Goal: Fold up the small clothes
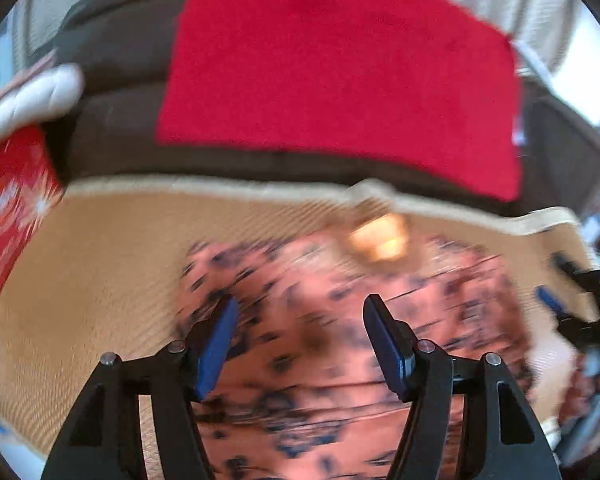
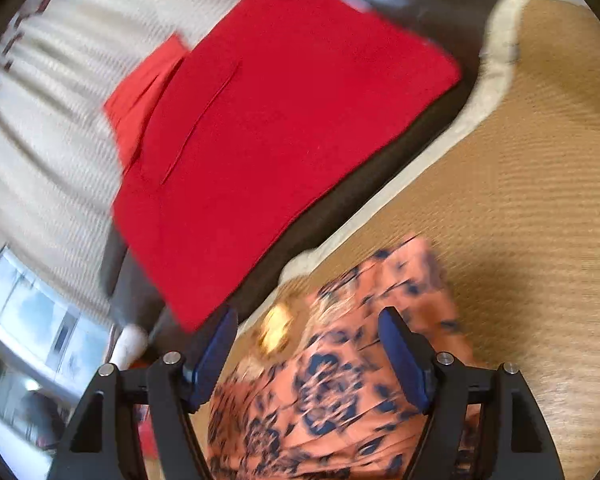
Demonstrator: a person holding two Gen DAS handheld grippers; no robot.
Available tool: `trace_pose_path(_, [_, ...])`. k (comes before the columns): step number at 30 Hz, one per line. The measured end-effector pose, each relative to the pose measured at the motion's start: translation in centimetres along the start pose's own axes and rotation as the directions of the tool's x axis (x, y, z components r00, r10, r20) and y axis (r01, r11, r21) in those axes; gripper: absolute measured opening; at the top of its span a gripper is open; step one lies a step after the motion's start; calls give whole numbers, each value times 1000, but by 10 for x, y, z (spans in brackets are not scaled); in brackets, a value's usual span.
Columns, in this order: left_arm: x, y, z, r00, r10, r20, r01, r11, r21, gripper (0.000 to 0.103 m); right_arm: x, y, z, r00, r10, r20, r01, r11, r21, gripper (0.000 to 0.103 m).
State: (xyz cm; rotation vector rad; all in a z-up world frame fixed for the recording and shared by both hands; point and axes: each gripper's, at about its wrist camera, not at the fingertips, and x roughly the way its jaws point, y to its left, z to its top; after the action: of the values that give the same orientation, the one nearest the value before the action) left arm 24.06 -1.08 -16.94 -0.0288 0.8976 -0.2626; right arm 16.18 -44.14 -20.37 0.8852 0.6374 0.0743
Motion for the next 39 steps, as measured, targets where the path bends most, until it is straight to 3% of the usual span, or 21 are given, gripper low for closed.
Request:
trace_pose_path(2, [19,24,-14,999,39,-37,-40,998,-42,66,21,5,-8,996,0,-91,-2,1000,-22,72])
trace_pose_path(4, [39,46,-26,994,80,-74,-84,995,-61,66,40,5,-19,985,-66,-161,61,997,-40,71])
trace_pose_path(6, [58,57,-38,984,123,-131,-130,990,-47,66,63,-3,-27,957,-132,-260,127,991,-35,71])
trace_pose_path(7, [67,61,-44,978,130,-164,-138,990,-41,66,76,-11,-34,929,-181,-322,181,983,-31,69])
trace_pose_path(8, [72,63,-48,978,111,-176,-121,991,-49,66,79,-14,-37,925,-198,-324,197,980,-36,64])
trace_pose_path(10, [67,70,-50,985,73,-154,-87,993,-82,66,67,-5,-32,942,-192,-276,178,981,-76,64])
trace_pose_path(13, [50,94,-44,995,55,-77,-67,985,-158,70,34,0,-18,969,-206,-135,194,976,-100,68])
trace_pose_path(16, [45,118,-39,997,71,-29,-76,967,-245,82,12,-19,-9,966,-248,-71,246,968,-43,78])
trace_pose_path(20, [71,129,-33,997,22,-77,-43,960,-276,82,8,-44,0,941,-327,-92,329,944,11,78])
trace_pose_path(22, [78,117,-33,997,36,-62,-50,973,-227,82,8,-50,2,926,-366,-95,367,930,-2,78])
trace_pose_path(24, [82,101,-31,998,-16,-62,7,989,-151,82,10,-55,2,913,-395,-102,396,918,-16,78])
trace_pose_path(26, [85,87,-32,998,-37,-58,31,995,-96,75,19,-57,-2,899,-419,-130,417,908,-44,78])
trace_pose_path(28, [92,76,-33,997,10,-78,-13,999,-40,53,32,-53,-9,886,-439,-148,429,899,-92,78])
trace_pose_path(29, [91,74,-33,997,26,-66,-29,999,-36,50,36,-47,-12,883,-453,-126,436,889,-137,78])
trace_pose_path(31, [96,72,-28,998,33,-57,-36,998,-51,24,50,-32,-23,872,-477,-113,439,862,-253,71])
trace_pose_path(34, [110,64,-18,994,106,-35,-106,994,-18,12,68,-13,-37,830,-554,-61,491,779,-390,42])
trace_pose_path(39, [136,42,-2,969,245,15,-245,966,82,8,82,-7,-36,837,-547,-24,500,782,-372,34])
